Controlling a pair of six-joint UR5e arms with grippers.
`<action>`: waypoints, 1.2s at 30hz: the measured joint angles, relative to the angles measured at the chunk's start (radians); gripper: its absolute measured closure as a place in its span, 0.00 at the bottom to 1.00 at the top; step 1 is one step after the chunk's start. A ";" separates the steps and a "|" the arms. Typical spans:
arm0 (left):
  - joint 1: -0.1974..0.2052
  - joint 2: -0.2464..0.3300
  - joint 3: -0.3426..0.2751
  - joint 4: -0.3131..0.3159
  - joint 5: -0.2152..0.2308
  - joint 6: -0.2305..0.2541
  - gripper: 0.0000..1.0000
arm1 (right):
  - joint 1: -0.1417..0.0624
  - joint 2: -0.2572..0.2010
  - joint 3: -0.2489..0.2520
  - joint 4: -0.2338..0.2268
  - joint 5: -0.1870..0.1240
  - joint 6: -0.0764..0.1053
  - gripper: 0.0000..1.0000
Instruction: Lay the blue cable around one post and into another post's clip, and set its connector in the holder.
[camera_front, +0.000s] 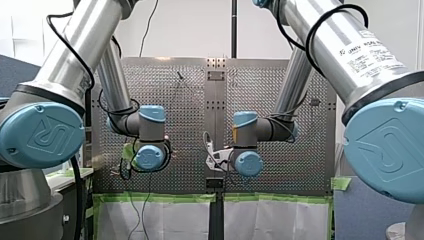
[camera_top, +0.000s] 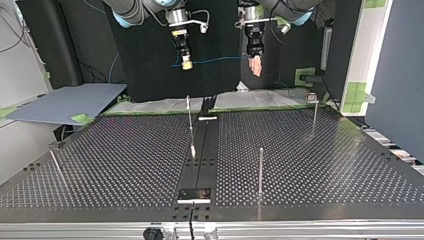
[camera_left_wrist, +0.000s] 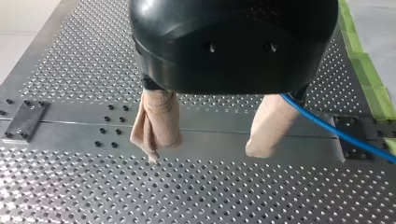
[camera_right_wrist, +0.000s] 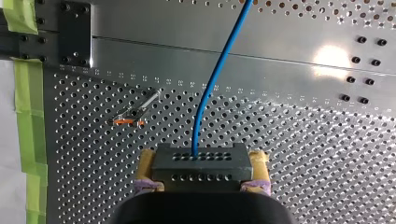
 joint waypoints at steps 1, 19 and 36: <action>-0.004 -0.001 -0.004 -0.004 -0.004 -0.004 0.00 | 0.000 0.000 0.000 0.000 0.000 0.000 1.00; -0.153 -0.003 -0.041 -0.077 -0.153 -0.066 0.00 | 0.000 0.000 0.000 0.000 0.000 0.000 1.00; -0.293 0.005 0.016 -0.130 -0.293 -0.123 0.00 | -0.053 -0.053 0.040 0.053 -0.050 0.053 1.00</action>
